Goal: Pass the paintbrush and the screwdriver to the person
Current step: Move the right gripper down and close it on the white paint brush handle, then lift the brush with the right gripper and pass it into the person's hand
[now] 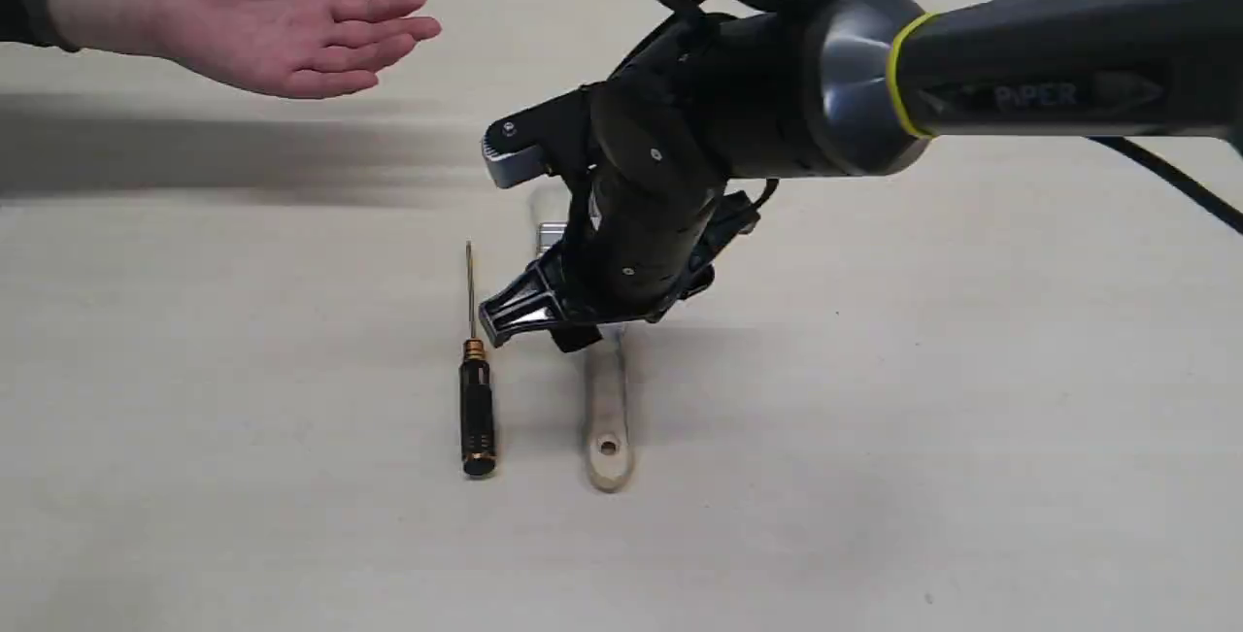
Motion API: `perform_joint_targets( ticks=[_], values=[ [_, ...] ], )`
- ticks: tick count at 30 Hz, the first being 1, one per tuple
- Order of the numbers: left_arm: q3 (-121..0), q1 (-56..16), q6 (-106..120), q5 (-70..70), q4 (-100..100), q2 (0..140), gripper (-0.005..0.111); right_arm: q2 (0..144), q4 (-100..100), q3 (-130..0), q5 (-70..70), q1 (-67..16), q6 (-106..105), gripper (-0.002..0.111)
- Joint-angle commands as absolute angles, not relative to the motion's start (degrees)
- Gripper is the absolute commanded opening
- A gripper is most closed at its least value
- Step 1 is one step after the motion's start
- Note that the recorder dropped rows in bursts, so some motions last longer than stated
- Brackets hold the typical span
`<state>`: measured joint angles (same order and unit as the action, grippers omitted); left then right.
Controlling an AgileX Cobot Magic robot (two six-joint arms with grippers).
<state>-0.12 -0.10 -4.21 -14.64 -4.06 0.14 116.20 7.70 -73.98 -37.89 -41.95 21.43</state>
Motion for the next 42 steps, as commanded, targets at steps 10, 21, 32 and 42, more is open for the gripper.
perform_joint_targets(
  ticks=[10, 21, 32, 42],
  values=[
    [0.0, -0.4, -4.3, -14.4, -3.9, 0.0, 0.0, 116.4, 8.2, -74.2, -36.8, -42.1, 26.6, 0.055],
    [0.0, -0.4, -4.3, -14.4, -3.9, 0.0, 0.0, 125.2, 8.6, -75.5, -35.7, -42.1, 27.9, 0.055],
    [0.0, -0.4, -4.3, -14.2, -4.0, 0.0, 0.0, 126.1, 8.7, -79.3, -40.3, -42.1, 29.6, 0.023],
    [0.0, -0.4, -4.3, -14.2, -4.0, 0.0, 0.0, 126.0, 13.3, -79.3, -41.2, -42.1, 29.6, 0.004]
  ],
)
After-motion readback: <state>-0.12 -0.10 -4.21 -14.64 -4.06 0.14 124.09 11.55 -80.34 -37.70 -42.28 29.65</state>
